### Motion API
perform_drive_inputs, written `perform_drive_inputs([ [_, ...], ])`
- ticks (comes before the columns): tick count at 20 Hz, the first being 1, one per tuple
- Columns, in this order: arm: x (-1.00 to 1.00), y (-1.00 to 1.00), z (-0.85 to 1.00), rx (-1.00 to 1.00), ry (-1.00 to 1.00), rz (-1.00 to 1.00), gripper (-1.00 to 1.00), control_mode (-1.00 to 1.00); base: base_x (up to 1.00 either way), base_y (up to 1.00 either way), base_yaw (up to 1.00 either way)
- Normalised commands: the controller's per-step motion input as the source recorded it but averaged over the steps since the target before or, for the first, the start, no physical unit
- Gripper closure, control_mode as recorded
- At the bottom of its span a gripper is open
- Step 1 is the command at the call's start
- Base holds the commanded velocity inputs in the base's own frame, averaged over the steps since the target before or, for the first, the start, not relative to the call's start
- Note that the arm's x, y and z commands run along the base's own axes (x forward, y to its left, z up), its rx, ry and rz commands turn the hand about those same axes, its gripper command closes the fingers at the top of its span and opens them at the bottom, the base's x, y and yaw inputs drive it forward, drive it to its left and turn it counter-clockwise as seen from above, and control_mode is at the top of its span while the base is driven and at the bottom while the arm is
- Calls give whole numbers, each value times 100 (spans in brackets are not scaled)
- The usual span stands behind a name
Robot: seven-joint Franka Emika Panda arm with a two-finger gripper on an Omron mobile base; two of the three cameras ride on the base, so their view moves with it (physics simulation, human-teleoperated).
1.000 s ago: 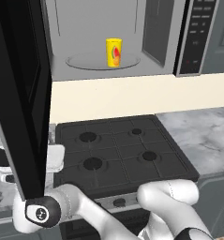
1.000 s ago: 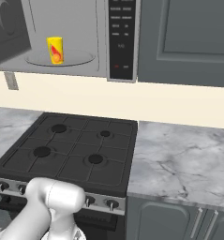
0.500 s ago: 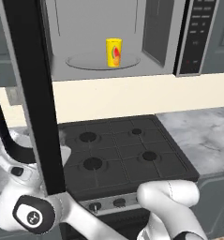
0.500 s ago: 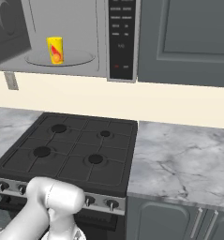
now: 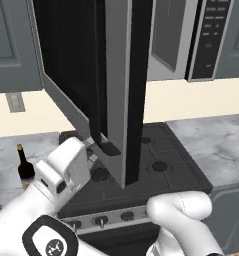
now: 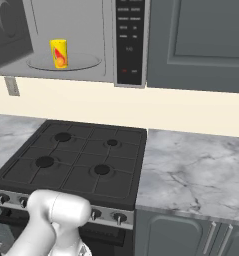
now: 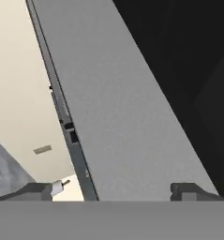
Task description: Place the microwavable item in the microwave. Then, close the microwave door and press the start button.
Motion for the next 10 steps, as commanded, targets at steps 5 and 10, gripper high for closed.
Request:
perform_drive_inputs([
  [5,-18,-100,11,62,0,24,-100,-100,0,0,0],
  [10,10,-86,10,45,10,23,-100,-100,0,0,0],
])
